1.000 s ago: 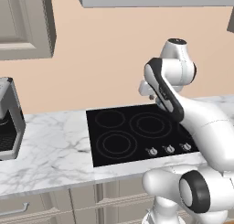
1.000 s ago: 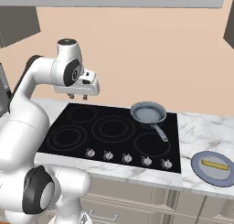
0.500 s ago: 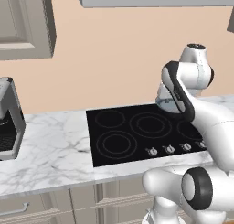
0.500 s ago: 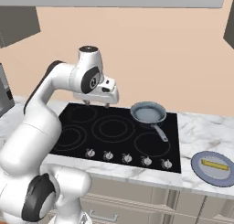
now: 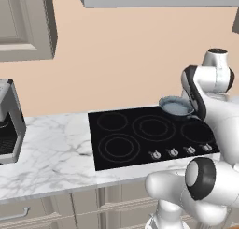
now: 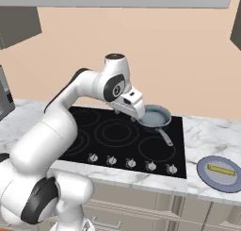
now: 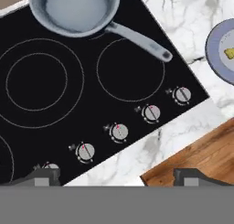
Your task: Pick up the butter stick and place it in the pan. Then turn on the burner for the pan.
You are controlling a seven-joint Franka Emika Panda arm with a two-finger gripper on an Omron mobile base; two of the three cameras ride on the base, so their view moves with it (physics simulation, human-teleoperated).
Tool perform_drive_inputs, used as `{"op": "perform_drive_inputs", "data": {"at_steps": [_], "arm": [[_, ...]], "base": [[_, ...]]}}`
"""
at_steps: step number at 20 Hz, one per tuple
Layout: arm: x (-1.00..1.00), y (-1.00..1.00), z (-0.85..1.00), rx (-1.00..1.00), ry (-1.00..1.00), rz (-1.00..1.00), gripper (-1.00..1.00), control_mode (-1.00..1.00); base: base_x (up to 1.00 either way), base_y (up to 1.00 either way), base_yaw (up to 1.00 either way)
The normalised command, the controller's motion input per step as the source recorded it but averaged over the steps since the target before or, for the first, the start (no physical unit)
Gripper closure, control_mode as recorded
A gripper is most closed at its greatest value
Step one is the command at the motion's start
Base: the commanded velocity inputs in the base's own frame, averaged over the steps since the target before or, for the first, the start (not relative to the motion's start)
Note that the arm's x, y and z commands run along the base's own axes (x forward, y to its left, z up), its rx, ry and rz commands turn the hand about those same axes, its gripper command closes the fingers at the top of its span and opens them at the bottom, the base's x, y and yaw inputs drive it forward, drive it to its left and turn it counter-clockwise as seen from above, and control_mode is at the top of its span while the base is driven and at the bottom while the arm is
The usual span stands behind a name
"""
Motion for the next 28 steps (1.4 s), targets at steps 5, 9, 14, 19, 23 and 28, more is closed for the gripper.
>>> {"op": "perform_drive_inputs", "data": {"at_steps": [5, 9, 14, 19, 23, 28], "arm": [[0.00, -0.95, -0.10, 0.03, 0.00, -0.48, -1.00, -1.00], [0.00, -1.00, -0.10, 0.06, 0.00, -0.43, -1.00, -1.00], [-0.07, -1.00, -0.19, 0.08, 0.00, -0.38, -1.00, -1.00], [-0.26, -1.00, -0.34, 0.05, -0.01, -0.23, -1.00, -1.00], [-0.28, -0.92, -0.31, 0.07, -0.01, -0.13, -1.00, -1.00], [-0.08, -0.48, -0.44, 0.02, -0.09, -0.08, -1.00, -1.00]], "base": [[0.00, 0.00, 0.00], [0.00, 0.00, 0.00], [0.00, 0.00, 0.00], [0.00, 0.00, 0.00], [0.00, 0.00, 0.00], [0.00, 0.00, 0.00]]}}
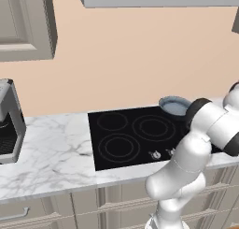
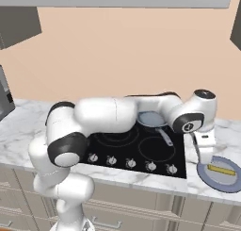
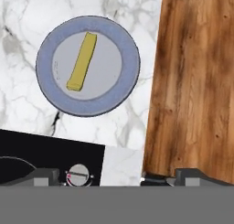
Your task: Pick up the butter stick and place it in the pan. Then turn on the burner for the pan.
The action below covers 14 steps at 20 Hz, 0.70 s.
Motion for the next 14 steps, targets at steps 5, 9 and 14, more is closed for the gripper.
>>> {"op": "perform_drive_inputs", "data": {"at_steps": [5, 9, 14], "arm": [[0.00, -0.40, -0.45, 0.00, -0.18, -0.03, -1.00, -1.00], [0.16, -0.44, -0.26, 0.00, -0.02, 0.00, -1.00, -1.00], [0.40, -0.50, -0.10, 0.00, 0.06, 0.00, -1.00, -1.00]], "base": [[0.00, 0.00, 0.00], [0.00, 0.00, 0.00], [0.00, 0.00, 0.00]]}}
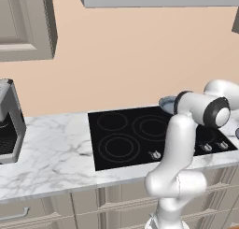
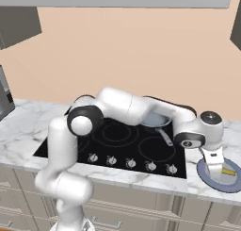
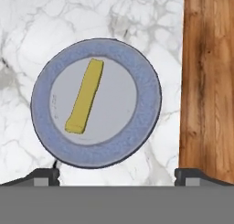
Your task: Pick up the butter stick and place it in the pan. Then turn on the burner for the pan.
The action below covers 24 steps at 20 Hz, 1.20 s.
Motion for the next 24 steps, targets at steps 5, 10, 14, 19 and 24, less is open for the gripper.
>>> {"op": "perform_drive_inputs", "data": {"at_steps": [5, 10, 14, 19, 24], "arm": [[0.32, -0.53, -0.13, 0.03, 0.01, 0.00, -1.00, -1.00], [0.28, -0.12, -0.37, 0.00, 0.00, 0.00, -1.00, -1.00], [0.33, 0.00, -0.43, 0.00, 0.00, 0.00, -1.00, -1.00], [0.27, 0.00, -0.32, 0.00, 0.01, 0.00, -1.00, -1.00], [0.09, 0.00, -0.30, 0.00, 0.01, 0.00, -1.00, -1.00]], "base": [[0.00, 0.00, 0.00], [0.00, 0.00, 0.00], [0.00, 0.00, 0.00], [0.00, 0.00, 0.00], [0.00, 0.00, 0.00]]}}
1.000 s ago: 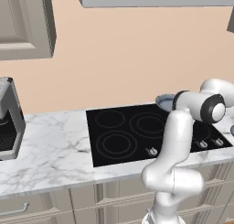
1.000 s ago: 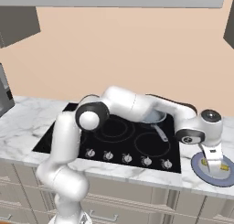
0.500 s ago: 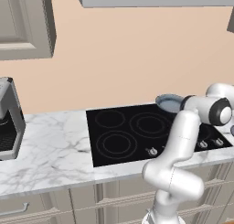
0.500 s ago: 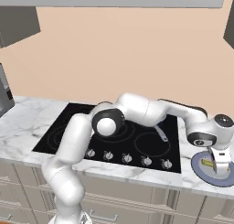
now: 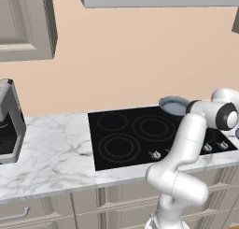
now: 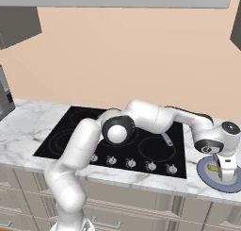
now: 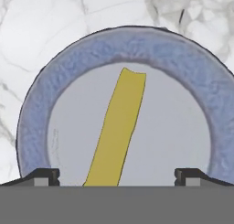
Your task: Pick up the butter stick and place it in the pan. Then turn on the burner for the pan.
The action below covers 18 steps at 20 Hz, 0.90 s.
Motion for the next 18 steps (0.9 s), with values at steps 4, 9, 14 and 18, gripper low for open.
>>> {"op": "perform_drive_inputs", "data": {"at_steps": [4, 9, 14, 18], "arm": [[0.01, 0.00, -0.25, 0.00, 0.00, 0.00, -1.00, -1.00], [0.01, 0.00, -0.29, 0.00, 0.00, 0.00, -1.00, -1.00], [0.00, 0.00, -0.25, 0.00, 0.03, 0.00, -1.00, -1.00], [0.05, 0.00, -0.23, 0.00, 0.05, 0.00, -1.00, -1.00]], "base": [[0.00, 0.00, 0.00], [0.00, 0.00, 0.00], [0.00, 0.00, 0.00], [0.00, 0.00, 0.00]]}}
